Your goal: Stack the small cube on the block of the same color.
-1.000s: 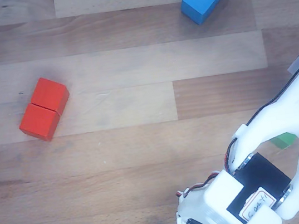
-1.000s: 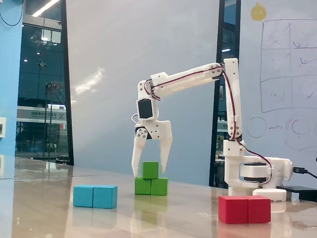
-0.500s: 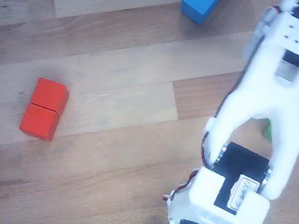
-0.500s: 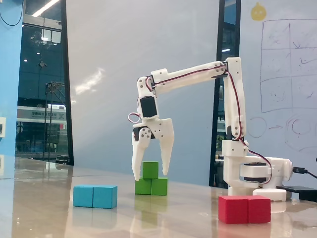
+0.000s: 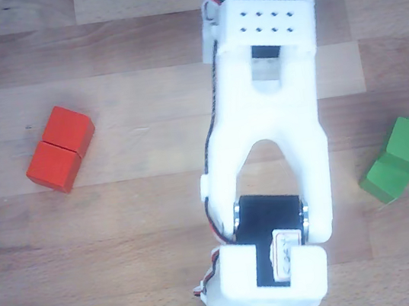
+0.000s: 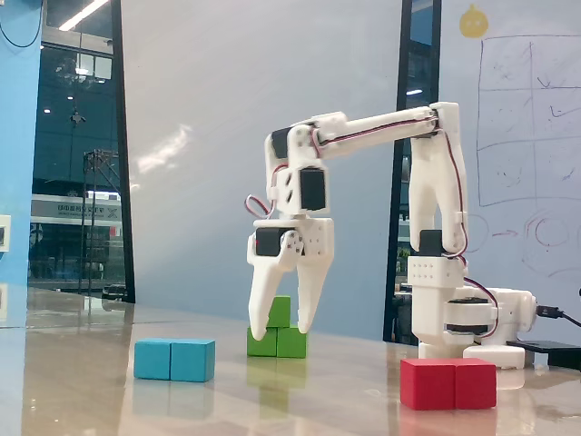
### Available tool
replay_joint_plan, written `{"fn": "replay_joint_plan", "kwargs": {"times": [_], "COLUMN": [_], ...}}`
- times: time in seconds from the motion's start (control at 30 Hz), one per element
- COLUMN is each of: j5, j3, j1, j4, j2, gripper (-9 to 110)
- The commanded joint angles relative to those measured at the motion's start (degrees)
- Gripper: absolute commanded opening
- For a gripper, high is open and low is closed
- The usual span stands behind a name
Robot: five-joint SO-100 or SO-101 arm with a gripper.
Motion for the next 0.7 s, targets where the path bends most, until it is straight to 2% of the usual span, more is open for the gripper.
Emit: {"fn": "replay_joint_plan", "kwargs": {"times": [0.0, 0.27, 0.67], "j5": [6.3, 17.4, 17.8], "j3": [5.2, 27.5, 59.5], "j1": [-4.0, -5.4, -5.3], "j4": [-6.8, -19.7, -23.7], "j2": [11.7, 31.7, 68.0], "gripper": [26, 26, 26]}}
